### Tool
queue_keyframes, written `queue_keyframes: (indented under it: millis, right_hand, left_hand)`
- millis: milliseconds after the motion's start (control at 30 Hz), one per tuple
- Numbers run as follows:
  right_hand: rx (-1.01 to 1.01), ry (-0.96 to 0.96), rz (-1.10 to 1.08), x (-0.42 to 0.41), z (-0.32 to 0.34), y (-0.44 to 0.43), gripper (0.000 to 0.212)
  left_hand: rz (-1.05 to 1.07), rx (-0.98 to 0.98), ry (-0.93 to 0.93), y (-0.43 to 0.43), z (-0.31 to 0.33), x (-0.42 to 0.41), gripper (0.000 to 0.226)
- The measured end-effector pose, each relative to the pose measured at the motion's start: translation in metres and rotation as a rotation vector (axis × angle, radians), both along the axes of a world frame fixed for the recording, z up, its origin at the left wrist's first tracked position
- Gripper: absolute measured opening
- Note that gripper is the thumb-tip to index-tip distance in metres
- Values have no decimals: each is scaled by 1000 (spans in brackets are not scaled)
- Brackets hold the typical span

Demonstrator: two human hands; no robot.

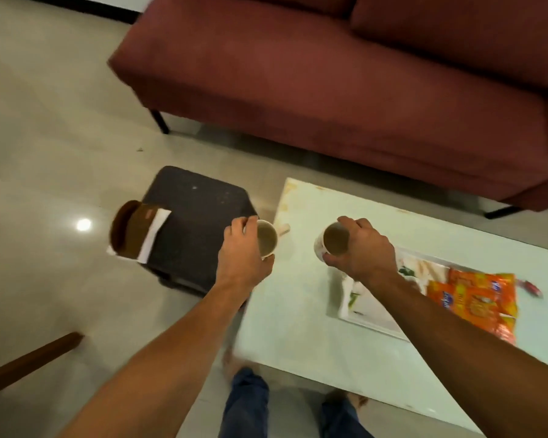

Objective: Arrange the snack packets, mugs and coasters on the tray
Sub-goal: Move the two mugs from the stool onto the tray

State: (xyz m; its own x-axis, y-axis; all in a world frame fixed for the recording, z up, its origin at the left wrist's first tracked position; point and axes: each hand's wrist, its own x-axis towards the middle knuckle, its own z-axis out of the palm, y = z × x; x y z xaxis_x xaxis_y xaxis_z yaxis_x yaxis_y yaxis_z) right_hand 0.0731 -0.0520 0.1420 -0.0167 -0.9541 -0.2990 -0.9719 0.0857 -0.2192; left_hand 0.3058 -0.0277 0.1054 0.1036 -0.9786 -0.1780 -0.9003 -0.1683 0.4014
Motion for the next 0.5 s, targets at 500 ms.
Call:
queue_keyframes:
  millis: [500]
  right_hand:
    - [1, 16, -244, -263, -70, 25, 88]
  left_hand:
    - [-451, 7, 131, 60, -61, -283, 92]
